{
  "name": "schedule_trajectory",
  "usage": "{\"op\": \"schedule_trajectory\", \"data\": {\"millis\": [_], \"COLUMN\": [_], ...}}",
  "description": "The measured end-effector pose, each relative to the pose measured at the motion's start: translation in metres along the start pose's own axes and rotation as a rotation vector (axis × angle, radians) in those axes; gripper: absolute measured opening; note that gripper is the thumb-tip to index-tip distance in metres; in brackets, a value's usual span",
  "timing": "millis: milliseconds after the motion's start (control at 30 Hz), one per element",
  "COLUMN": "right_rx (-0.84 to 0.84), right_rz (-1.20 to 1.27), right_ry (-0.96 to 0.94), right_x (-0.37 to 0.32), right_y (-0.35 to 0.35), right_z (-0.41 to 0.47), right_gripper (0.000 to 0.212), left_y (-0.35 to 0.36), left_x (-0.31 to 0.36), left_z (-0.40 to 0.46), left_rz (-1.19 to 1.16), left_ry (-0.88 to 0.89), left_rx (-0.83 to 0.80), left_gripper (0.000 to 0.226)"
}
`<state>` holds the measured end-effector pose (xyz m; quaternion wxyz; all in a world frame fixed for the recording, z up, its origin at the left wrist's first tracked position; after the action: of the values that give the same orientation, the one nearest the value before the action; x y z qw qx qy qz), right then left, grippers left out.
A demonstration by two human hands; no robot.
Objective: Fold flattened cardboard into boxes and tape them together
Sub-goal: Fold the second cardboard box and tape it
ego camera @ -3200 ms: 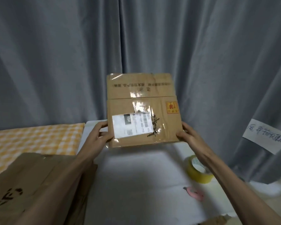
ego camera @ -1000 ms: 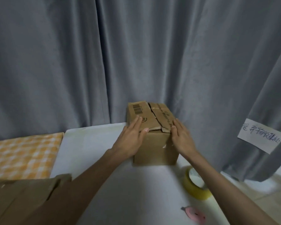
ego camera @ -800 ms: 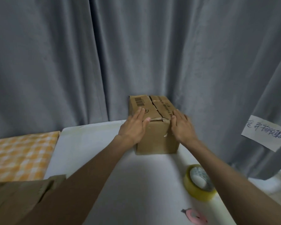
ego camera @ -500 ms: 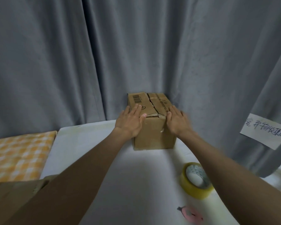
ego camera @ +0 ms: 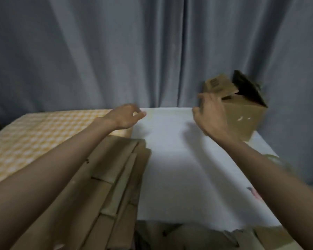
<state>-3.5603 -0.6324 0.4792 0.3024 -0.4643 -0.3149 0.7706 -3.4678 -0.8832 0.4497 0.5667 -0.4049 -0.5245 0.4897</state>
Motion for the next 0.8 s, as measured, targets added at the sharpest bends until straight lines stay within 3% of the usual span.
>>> {"op": "schedule_trajectory", "data": {"millis": [200,333,433,533,800], "right_rx": [-0.52,-0.7,-0.751,-0.783,-0.807], "right_rz": [0.093,0.027,0.134,0.222,0.448], "right_ry": [-0.022,-0.086,-0.064,-0.012,0.298], "right_x": [-0.079,-0.103,-0.107,-0.104,-0.104], "right_y": [0.108,0.158,0.169,0.172,0.18], "right_z": [-0.095,-0.146,-0.164,-0.17,-0.16], "right_gripper": [0.018,0.035,0.044,0.042,0.032], "left_y": [0.011,0.031,0.05,0.071,0.084], "left_x": [-0.079,-0.104,-0.114,-0.114,-0.119], "left_z": [-0.12,-0.176,-0.203,-0.214,-0.2], "left_rz": [0.025,0.067,0.079,0.016,-0.017], "left_ry": [-0.206,-0.335,-0.398,-0.409,-0.44], "left_rx": [-0.112,-0.311,-0.433,-0.447,-0.356], "left_gripper": [0.043,0.06,0.082,0.098,0.095]}}
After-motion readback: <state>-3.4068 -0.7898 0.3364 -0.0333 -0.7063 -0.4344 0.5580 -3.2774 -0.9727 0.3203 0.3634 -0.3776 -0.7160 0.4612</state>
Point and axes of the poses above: each hand's wrist, its own z-axis towards the middle knuckle, its own y-axis out of the palm, x = y × z, the point moved 8 cm from there along z, towards the middle knuckle, and after that the axes turned 12 degrees about y, right-handed, at the moved point
